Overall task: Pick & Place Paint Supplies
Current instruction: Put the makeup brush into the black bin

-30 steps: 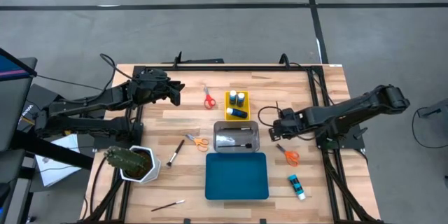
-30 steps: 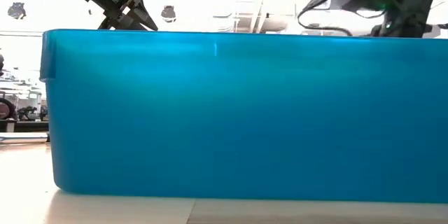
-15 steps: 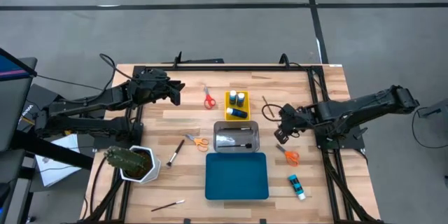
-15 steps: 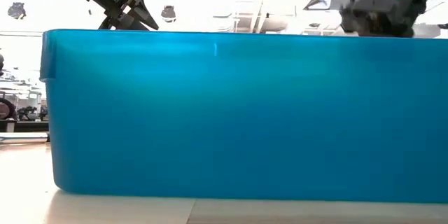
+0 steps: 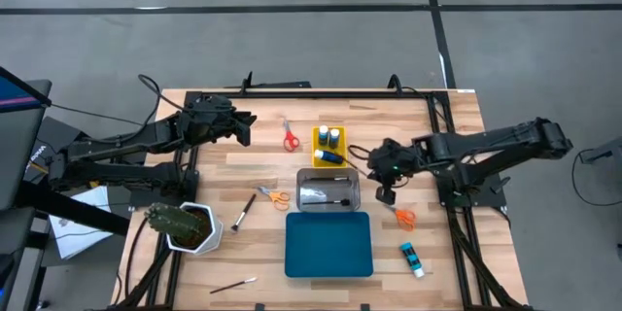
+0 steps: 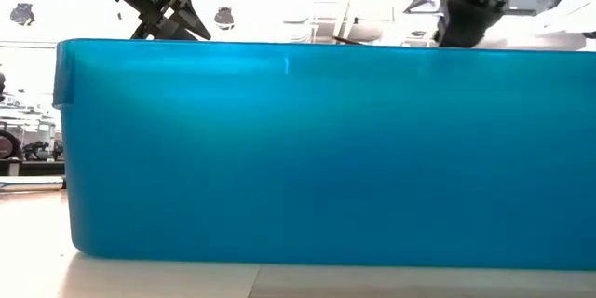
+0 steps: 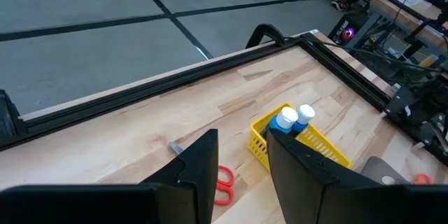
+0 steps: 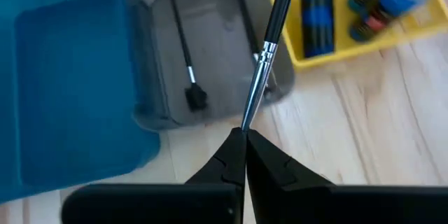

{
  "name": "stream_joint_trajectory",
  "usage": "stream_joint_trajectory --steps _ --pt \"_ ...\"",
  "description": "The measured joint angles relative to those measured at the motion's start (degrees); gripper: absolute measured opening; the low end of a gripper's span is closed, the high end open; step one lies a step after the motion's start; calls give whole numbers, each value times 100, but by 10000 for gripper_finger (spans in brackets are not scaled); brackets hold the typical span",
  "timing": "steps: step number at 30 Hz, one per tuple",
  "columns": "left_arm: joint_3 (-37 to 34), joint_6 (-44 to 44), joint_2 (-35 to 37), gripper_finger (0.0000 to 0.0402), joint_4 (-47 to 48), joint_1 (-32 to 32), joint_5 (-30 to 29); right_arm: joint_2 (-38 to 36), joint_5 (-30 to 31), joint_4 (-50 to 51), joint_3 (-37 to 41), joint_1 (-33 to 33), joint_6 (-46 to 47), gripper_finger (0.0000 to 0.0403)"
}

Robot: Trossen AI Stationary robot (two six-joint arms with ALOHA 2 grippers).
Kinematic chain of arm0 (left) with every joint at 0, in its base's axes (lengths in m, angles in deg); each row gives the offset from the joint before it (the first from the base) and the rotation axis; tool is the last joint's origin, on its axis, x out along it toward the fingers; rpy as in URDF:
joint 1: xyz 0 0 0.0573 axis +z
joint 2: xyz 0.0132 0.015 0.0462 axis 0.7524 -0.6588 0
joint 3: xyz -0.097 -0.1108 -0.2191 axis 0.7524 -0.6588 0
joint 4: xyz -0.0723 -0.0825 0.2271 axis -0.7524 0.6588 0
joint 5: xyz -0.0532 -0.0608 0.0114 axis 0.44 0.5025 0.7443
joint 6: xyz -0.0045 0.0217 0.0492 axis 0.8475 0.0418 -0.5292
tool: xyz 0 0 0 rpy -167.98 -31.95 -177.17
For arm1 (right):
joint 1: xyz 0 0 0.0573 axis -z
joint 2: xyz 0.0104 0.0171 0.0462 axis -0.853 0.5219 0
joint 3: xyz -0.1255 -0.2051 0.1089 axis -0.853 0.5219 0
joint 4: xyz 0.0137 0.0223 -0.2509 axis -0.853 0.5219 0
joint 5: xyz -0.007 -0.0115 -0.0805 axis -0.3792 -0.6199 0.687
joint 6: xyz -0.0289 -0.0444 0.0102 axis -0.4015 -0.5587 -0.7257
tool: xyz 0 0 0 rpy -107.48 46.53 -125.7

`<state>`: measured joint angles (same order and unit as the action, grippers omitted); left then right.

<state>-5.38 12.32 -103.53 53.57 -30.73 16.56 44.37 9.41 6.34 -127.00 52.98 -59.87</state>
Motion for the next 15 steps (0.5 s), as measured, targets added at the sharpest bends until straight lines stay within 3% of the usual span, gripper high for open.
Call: stream_joint_trajectory --steps 7,15 --pt "0 2 0 117 0 0 2 994 -340 -3 -686 196 -872 0" --pt "0 2 0 117 4 0 2 2137 -555 93 -1370 237 -1075 0"
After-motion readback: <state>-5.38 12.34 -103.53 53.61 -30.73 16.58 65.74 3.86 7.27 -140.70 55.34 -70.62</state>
